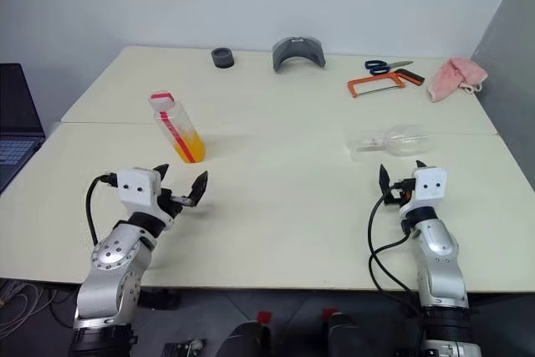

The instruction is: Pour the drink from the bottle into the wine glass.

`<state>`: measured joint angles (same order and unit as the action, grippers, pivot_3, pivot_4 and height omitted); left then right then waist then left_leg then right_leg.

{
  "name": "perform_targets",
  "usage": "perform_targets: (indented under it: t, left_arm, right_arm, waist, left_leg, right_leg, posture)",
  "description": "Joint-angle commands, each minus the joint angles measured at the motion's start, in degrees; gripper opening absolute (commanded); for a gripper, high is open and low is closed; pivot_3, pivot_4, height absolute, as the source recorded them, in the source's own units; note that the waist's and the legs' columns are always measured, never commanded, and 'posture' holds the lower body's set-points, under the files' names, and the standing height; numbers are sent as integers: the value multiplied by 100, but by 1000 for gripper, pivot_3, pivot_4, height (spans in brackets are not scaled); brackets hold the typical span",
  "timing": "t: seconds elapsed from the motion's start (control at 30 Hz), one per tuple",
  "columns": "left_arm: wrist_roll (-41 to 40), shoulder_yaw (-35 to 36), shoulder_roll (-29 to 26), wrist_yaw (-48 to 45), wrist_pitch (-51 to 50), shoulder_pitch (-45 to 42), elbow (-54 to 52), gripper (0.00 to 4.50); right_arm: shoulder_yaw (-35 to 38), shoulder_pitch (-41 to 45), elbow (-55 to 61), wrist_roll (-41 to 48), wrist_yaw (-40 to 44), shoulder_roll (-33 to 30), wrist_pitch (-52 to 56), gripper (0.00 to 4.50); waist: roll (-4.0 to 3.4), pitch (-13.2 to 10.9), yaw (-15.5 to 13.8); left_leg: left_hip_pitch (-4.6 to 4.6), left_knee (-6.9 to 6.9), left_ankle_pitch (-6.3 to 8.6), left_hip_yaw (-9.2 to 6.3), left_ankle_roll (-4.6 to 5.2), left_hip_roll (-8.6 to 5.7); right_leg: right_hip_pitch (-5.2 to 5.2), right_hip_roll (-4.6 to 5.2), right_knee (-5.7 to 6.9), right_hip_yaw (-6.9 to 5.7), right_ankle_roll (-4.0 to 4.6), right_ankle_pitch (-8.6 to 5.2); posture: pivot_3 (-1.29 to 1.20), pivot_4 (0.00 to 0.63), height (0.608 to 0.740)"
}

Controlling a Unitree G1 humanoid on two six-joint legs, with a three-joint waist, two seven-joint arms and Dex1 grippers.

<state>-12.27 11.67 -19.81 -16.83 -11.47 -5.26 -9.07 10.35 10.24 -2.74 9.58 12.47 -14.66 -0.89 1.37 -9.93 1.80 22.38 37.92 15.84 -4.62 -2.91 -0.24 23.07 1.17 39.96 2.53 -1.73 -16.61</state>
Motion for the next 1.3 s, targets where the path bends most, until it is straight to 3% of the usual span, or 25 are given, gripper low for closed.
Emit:
perform_targets:
  t: [0.03, 1.0, 1.17, 1.3]
  left_arm:
    - [56, 13, -9, -1, 228, -75, -85, 4473]
    - [87, 53, 192, 310, 343, -168, 38, 4473]
    - [376, -10, 255, 650, 296, -370, 95, 4473]
    - [564, 75, 355, 1123, 73, -761, 214, 4473]
  right_arm:
    - [84, 113, 99, 9, 12, -56, -185, 4500]
    - [14, 202, -22, -13, 225, -134, -323, 4500]
    - [-435, 140, 595, 343, 1131, -327, -24, 4500]
    - [-936, 225, 1606, 1157, 2098, -723, 1136, 4500]
  waist:
    - [0, 0, -1]
    - [0, 0, -2]
    - [0, 0, 7]
    - [2, -1, 2]
  left_leg:
    - [0, 0, 0, 0, 0, 0]
    - [0, 0, 0, 0, 0, 0]
    - [0, 0, 0, 0, 0, -3]
    - [2, 2, 0, -7, 0, -1]
  right_leg:
    - [0, 0, 0, 0, 0, 0]
    - [0, 0, 0, 0, 0, 0]
    - [0, 0, 0, 0, 0, 0]
    - [0, -2, -1, -4, 0, 0]
  posture:
    - [0, 150, 740]
    - [0, 150, 740]
    - [0, 150, 740]
    - [0, 150, 740]
